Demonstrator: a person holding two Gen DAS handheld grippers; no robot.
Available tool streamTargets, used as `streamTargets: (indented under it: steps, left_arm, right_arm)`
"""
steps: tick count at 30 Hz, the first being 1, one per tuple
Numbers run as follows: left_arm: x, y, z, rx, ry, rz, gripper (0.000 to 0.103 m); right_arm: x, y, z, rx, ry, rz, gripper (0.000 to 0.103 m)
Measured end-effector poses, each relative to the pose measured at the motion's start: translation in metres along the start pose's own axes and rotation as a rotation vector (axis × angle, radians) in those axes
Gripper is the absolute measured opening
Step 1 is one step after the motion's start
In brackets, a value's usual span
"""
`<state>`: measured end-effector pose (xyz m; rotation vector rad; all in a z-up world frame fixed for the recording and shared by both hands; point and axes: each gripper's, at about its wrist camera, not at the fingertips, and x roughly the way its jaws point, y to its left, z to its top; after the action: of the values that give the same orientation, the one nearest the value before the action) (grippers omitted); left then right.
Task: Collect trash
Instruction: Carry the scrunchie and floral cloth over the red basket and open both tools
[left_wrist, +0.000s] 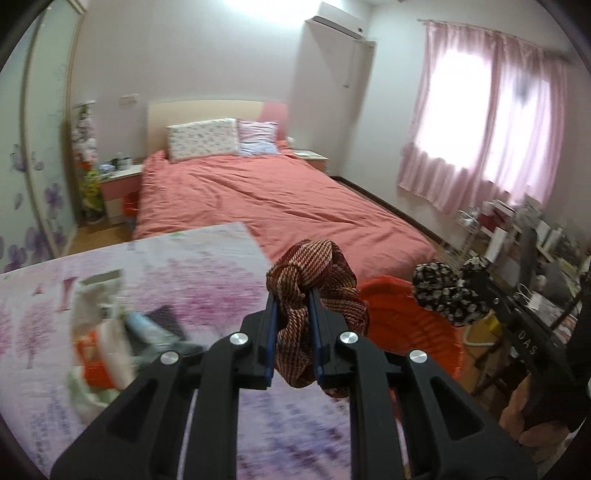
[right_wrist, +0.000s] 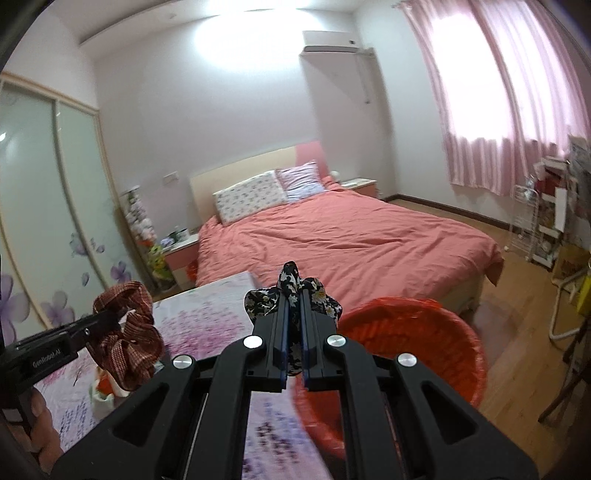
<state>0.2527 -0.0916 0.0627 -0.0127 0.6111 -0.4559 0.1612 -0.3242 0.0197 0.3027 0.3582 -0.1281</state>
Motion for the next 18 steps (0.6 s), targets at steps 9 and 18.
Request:
streamTargets:
  steps: [9,18]
  left_arm:
    - [0.074,-0.062,-0.008,0.041,0.084,-0.112,0.018]
    - [0.129,-0.081,-0.026,0.078,0.168,-0.079,0.044]
  right_arm:
    - [0.021,-0.05,-0.004,0.083,-0.005,-0.065,0.006]
    - [0.043,-0.08,-0.023,0.113,0.068,-0.099,0.035]
